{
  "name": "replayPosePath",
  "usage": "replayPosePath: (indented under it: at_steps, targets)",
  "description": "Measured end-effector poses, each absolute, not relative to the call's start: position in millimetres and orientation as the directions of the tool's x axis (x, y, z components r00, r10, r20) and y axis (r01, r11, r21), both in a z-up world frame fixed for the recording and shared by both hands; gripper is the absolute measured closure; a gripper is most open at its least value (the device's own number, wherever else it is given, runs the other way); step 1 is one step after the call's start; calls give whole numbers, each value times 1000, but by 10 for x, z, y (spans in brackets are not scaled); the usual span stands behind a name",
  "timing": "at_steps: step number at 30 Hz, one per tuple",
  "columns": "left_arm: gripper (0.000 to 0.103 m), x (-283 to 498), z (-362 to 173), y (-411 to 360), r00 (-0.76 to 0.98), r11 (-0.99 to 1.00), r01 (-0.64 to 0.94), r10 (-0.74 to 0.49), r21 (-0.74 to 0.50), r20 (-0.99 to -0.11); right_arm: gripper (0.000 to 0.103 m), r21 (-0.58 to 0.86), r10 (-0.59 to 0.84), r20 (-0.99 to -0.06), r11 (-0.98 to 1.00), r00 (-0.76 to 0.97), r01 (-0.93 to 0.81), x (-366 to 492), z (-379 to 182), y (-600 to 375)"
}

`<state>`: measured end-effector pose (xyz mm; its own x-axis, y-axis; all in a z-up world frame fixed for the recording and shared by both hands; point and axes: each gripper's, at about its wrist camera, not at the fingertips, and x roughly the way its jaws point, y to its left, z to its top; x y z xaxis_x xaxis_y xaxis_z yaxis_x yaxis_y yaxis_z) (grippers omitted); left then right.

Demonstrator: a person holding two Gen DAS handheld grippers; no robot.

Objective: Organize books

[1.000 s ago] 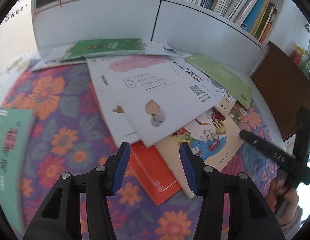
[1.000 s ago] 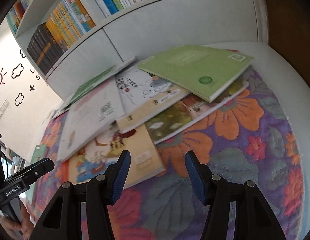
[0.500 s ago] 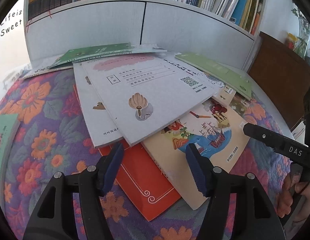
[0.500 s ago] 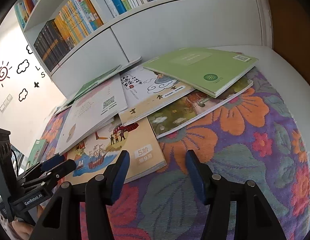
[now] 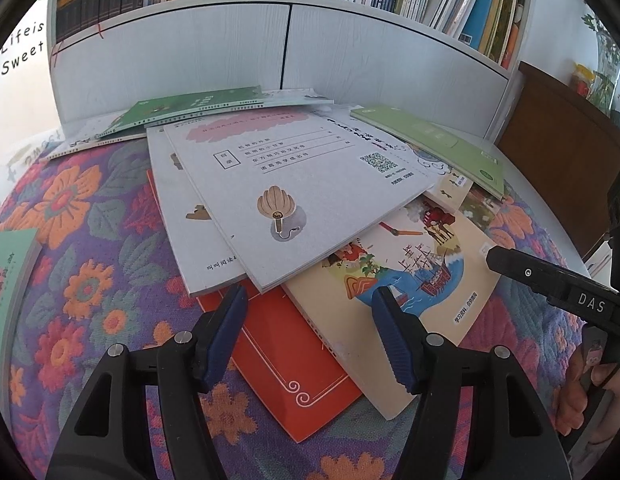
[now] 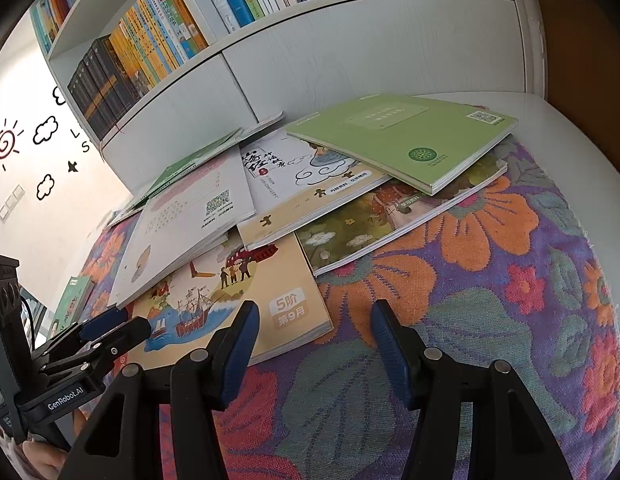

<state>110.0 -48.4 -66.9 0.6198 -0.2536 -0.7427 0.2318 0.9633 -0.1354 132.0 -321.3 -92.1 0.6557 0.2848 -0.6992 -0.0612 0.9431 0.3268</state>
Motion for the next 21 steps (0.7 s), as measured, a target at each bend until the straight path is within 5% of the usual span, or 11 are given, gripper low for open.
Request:
replayPosePath:
  at_steps: [13,21]
  targets:
    - [40,1094,-682,-508,622,964,233,-249,-128,-742,44,291,280,-709,952,647,-94,1323,-919,-3119]
    - [39,1095,-687,-518,622,964,235,-248,-124,-743,32,208,298,-733,954,612,-215,1332,-929,-2846]
